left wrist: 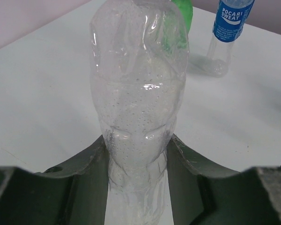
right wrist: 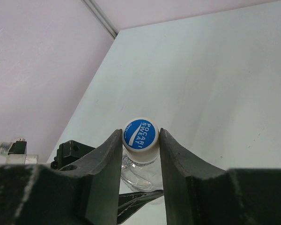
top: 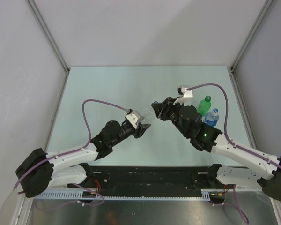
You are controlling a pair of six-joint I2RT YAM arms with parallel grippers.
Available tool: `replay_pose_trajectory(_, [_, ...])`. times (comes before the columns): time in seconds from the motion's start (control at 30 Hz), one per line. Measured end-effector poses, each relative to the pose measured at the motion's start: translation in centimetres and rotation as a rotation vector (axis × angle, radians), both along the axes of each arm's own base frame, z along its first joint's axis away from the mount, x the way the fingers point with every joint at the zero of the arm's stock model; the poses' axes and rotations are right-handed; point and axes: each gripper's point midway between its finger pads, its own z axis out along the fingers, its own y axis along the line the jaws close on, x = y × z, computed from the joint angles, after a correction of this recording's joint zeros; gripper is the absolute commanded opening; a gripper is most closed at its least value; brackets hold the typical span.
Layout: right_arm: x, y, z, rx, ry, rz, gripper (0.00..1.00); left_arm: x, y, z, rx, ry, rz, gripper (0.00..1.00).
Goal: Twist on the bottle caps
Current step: Screw the bottle cap onto the plastic bottle.
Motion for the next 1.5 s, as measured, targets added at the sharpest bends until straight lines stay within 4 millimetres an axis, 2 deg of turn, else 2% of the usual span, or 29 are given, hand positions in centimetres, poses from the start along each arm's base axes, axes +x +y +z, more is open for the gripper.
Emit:
replay_pose_trajectory(0.13, [0.0, 0.4, -0.1, -0.007, -0.006, 0.014, 0.5, 0.1, -0.2, 0.1, -0.018, 0.008, 0.003, 0.0])
replay_pose_trajectory(0.23, [-0.5, 1.1, -0.4, -0.028, -0.015, 0.048, 0.57, 0.4, -0.4, 1.4, -0.067, -0.014, 0.008, 0.0])
replay_pose_trajectory(0.43, [-1.3, 1.5, 0.1, -0.075, -0.069, 0.083, 0.78, 0.4, -0.6, 1.4, -0.099, 0.007, 0.012, 0.0])
replay_pose_trajectory(0.53, [-2.1, 1.8, 0.2, -0.103, -0.093, 0.122, 0.89, 0.5, -0.6, 1.8, -0.128, 0.01, 0.025, 0.0])
replay_pose_trajectory(0.63, [-3.7, 2.3, 0.0, -0.136, -0.104, 0.203, 0.96, 0.9, -0.3, 2.8, -0.172, 0.002, 0.055, 0.0])
replay_pose_trajectory(0.73, [-5.6, 2.1, -0.1, -0.183, -0.135, 0.298, 0.97, 0.6, 0.1, 3.9, -0.213, -0.018, 0.053, 0.0])
replay_pose_trajectory(0.8, [-7.1, 1.5, 0.5, -0.209, -0.187, 0.377, 0.97, 0.0, 0.2, 4.2, -0.222, -0.034, 0.025, 0.0])
replay_pose_trajectory(0.97, [-11.5, -1.2, 3.7, -0.277, -0.437, 0.561, 0.97, -3.4, 0.2, 3.4, -0.182, -0.093, -0.161, 0.0])
replay_pose_trajectory(1.07, [-13.3, -2.8, 4.2, -0.361, -0.585, 0.633, 0.95, -5.0, 0.5, 2.8, -0.134, -0.142, -0.294, 0.0])
replay_pose_trajectory(1.13, [-14.5, -3.5, 4.1, -0.424, -0.689, 0.695, 0.92, -6.1, 0.6, 2.4, -0.099, -0.173, -0.399, 0.0])
replay_pose_trajectory(1.23, [-16.1, -3.3, 2.6, -0.501, -0.8, 0.822, 0.9, -8.1, 0.8, 0.8, -0.033, -0.176, -0.57, 0.0])
replay_pose_trajectory(1.33, [-17.3, -2.8, 0.9, -0.548, -0.857, 0.93, 0.87, -10.3, 0.8, -0.8, 0.01, -0.154, -0.734, 0.0])
replay_pose_trajectory(1.5, [-18.2, -2.1, 0.2, -0.553, -0.89, 1.013, 0.78, -12.7, 1.1, -2.1, 0.035, -0.14, -0.89, 0.0])
